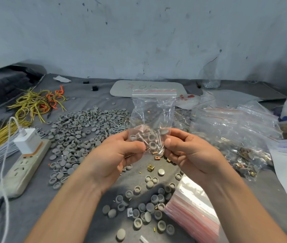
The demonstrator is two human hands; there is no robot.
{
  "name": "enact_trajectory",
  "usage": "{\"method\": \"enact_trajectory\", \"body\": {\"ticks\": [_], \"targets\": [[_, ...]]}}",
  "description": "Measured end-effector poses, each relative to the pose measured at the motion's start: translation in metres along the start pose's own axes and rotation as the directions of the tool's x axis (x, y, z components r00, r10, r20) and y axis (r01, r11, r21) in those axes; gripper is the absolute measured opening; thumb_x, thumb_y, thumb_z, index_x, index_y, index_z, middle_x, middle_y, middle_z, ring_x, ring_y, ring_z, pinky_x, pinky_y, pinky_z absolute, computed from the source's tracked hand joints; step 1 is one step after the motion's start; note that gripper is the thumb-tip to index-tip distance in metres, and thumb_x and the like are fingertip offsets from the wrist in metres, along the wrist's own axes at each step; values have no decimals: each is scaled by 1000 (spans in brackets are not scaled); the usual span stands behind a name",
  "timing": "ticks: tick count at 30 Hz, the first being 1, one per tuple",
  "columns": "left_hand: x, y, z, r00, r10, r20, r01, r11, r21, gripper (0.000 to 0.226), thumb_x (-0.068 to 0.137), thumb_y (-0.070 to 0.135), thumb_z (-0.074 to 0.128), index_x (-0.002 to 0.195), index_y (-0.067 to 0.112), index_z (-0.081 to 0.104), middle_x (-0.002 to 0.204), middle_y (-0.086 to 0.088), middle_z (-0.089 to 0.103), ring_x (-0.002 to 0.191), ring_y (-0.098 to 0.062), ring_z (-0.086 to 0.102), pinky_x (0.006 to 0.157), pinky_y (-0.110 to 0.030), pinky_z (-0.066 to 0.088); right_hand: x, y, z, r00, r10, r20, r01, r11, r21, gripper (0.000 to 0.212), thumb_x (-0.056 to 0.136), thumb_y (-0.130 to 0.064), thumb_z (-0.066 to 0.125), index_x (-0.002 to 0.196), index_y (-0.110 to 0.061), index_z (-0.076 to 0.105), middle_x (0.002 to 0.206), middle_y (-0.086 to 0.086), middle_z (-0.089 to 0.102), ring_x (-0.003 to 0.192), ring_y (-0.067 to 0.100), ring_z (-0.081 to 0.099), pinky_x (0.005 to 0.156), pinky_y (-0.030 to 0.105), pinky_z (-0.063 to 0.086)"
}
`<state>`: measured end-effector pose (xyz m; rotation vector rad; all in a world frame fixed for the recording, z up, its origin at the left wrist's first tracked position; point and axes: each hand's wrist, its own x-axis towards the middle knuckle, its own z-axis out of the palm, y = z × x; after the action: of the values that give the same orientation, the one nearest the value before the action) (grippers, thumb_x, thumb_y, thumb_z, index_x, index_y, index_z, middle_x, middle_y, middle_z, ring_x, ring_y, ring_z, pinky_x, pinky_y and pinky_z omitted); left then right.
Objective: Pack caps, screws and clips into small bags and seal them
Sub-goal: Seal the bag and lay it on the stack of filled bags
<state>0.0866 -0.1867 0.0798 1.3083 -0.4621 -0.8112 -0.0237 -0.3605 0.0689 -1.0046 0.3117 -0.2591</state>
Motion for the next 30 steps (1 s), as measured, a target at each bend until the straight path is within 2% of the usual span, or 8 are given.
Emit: {"method": "enact_trajectory", "body": {"ticks": [5,9,13,17,21,23,26,30], "targets": [[2,-1,3,1000,2,-18,-2,1000,3,52,67,7,76,119,12,73,111,-8,77,88,-10,71,68,-20,56,0,-1,1,1000,-5,-16,5,1000,-4,41,62,4,73,102,-5,75,87,7,75,75,14,72,66,23,59],[6,-8,9,994,36,-99,-33,999,28,43,81,-14,68,115,13,72,99,-8,79,78,-10,71,62,-18,54,-4,-2,2,999,39,5,-38,991,-127,40,73,10,73,110,-3,73,95,13,73,84,19,69,76,28,59],[7,-13,16,993,40,-115,-35,998,48,44,80,-14,70,110,18,74,99,-12,79,83,-15,74,67,-21,56,-9,-2,1,999,19,-31,-26,964,-266,33,82,18,71,110,1,73,92,18,62,83,27,59,69,25,56],[10,-19,25,992,40,-116,-35,999,40,41,81,-13,70,109,16,75,95,-11,77,79,-16,70,61,-18,54,-15,-6,-6,995,-30,-99,-4,946,-324,29,78,18,75,100,-2,75,79,12,65,69,17,63,61,22,55],[10,-27,38,998,15,-54,-10,996,93,36,84,-9,71,109,16,76,101,-15,76,88,-25,62,76,-29,52,-23,-13,-18,986,-74,-147,8,914,-406,26,73,15,80,82,-10,80,77,11,75,71,19,70,70,32,54],[10,-28,47,1000,30,-10,-28,988,150,31,85,-2,73,106,20,79,95,-9,76,84,-22,62,79,-32,48,-27,-18,-25,979,-98,-178,14,906,-423,25,71,14,82,80,-9,80,76,11,75,70,18,71,68,31,55],[16,-27,69,998,58,12,-59,963,264,24,89,10,74,98,31,81,96,-5,79,80,-13,72,71,-26,52,-32,-28,-42,939,-202,-278,33,858,-513,27,70,12,84,70,-15,81,67,7,74,61,14,69,57,21,53],[47,-30,111,987,110,-113,-76,960,271,10,87,2,77,90,12,79,75,-9,76,56,-10,67,49,-17,49,-32,-42,-66,834,-287,-472,-22,837,-547,16,70,1,89,72,-12,80,73,10,77,67,22,71,66,34,60]]}}
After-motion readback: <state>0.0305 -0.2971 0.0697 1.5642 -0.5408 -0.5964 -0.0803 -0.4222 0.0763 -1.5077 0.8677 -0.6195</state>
